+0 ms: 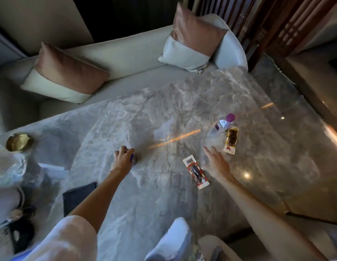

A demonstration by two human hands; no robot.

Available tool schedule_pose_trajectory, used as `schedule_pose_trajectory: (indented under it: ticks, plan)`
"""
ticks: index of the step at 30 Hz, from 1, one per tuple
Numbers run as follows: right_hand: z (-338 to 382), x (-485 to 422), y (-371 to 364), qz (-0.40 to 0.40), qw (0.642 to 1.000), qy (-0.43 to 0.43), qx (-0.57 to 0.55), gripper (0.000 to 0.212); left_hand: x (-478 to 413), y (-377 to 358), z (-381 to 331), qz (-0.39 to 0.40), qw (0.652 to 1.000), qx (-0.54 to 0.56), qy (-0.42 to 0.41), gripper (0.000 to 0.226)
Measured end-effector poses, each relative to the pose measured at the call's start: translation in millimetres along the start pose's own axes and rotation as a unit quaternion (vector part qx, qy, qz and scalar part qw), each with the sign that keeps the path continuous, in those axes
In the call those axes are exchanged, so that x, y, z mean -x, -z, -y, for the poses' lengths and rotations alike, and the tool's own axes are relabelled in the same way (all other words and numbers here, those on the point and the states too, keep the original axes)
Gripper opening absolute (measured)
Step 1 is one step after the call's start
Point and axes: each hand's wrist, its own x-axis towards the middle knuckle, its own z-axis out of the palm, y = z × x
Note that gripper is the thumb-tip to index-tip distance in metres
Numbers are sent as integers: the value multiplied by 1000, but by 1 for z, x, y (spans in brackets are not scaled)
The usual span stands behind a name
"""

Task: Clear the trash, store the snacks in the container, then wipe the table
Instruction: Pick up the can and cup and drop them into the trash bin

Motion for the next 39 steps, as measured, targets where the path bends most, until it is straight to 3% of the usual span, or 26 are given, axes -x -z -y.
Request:
schedule_pose_trajectory:
  ticks: [5,9,12,15,21,26,28,32,34,36,39]
  plan:
    - [-8,-6,13,-39,999,34,-15,75,26,-16,-25,-6,1000,17,5,42]
    - [10,-1,38,-37,982,88,-160,69,55,-20,-23,-48,993,96,52,45]
    - [46,11,44,35,948,107,-299,66,96,-18,-7,-105,969,198,103,47]
    - [97,35,27,163,877,100,-442,58,159,-20,20,-180,919,316,154,49]
    - [223,124,-55,377,793,143,-456,56,339,-56,105,-310,770,480,283,45]
    - [327,231,-151,491,767,191,-366,50,493,-110,170,-424,540,610,396,43]
    - [360,275,-193,527,755,211,-329,51,546,-132,189,-463,466,626,419,43]
    - [403,353,-258,589,728,215,-277,64,628,-169,205,-498,346,642,470,44]
    - [415,382,-282,609,720,220,-247,56,654,-185,207,-510,288,652,481,45]
    - [424,402,-305,622,715,217,-233,52,671,-199,210,-521,248,657,485,45]
    - [434,421,-329,635,719,184,-212,63,684,-218,212,-531,185,670,485,45]
